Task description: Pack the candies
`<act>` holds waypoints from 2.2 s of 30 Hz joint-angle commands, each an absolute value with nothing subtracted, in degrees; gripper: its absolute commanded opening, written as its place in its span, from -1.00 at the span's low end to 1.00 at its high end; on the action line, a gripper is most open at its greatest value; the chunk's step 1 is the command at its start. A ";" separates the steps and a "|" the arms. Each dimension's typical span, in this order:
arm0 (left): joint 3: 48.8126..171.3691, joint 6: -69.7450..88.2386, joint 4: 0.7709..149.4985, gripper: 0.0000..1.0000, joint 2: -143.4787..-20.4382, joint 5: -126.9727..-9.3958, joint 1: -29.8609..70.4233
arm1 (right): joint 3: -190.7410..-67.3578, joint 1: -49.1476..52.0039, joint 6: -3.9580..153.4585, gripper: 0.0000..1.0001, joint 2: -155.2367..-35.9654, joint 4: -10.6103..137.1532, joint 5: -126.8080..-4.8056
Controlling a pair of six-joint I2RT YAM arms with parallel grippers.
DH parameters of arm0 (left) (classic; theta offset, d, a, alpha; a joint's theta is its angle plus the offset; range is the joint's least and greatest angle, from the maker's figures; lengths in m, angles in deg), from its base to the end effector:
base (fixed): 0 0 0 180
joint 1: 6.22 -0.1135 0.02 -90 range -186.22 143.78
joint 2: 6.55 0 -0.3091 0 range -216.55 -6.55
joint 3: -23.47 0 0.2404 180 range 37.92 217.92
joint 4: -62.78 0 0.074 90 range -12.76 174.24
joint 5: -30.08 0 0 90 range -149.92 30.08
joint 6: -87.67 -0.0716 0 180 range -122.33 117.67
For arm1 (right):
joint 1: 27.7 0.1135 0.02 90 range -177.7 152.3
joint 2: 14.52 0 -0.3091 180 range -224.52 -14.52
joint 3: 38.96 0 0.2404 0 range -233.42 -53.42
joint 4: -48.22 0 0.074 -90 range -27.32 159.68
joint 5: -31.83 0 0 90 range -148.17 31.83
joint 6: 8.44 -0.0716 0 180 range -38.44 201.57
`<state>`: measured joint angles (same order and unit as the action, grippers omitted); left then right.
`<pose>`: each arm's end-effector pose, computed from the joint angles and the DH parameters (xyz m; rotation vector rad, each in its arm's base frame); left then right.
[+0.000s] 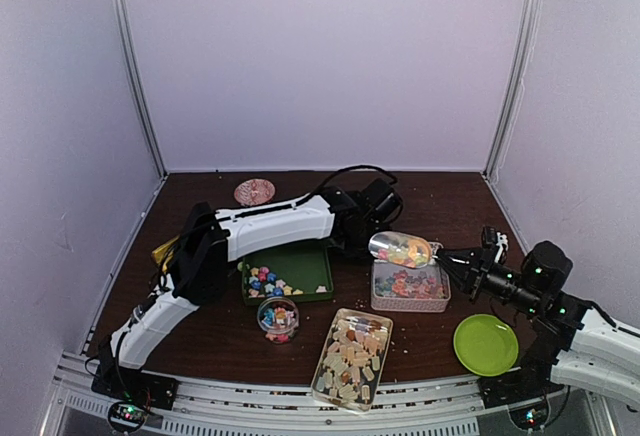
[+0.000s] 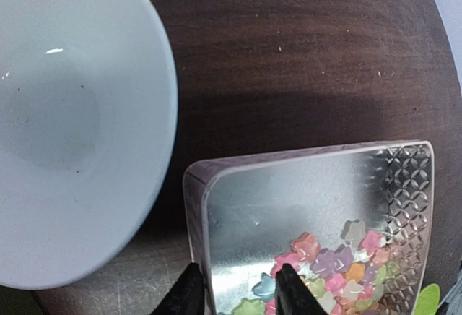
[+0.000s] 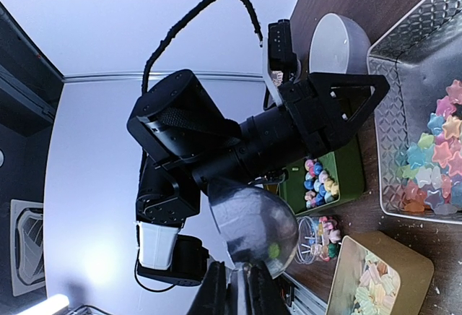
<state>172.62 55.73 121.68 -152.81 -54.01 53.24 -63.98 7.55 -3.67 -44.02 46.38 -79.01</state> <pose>0.3104 -0.5116 0.1769 -0.0095 2.6793 -0.6284 0.0926 0.0966 0.2404 0.5170 1.9253 1.8070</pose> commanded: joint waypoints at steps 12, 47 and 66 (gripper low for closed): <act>168.25 56.12 119.16 0.69 -140.99 -55.77 50.68 | -66.24 7.20 -1.29 -1.00 -44.59 45.19 -81.49; 107.85 31.89 117.17 0.96 -78.64 -38.72 20.78 | -83.87 21.68 -1.02 -1.00 -93.96 16.91 -91.57; 105.19 30.21 117.04 0.96 -82.17 -41.99 19.71 | -91.52 23.37 6.88 -1.00 -100.84 33.12 -90.04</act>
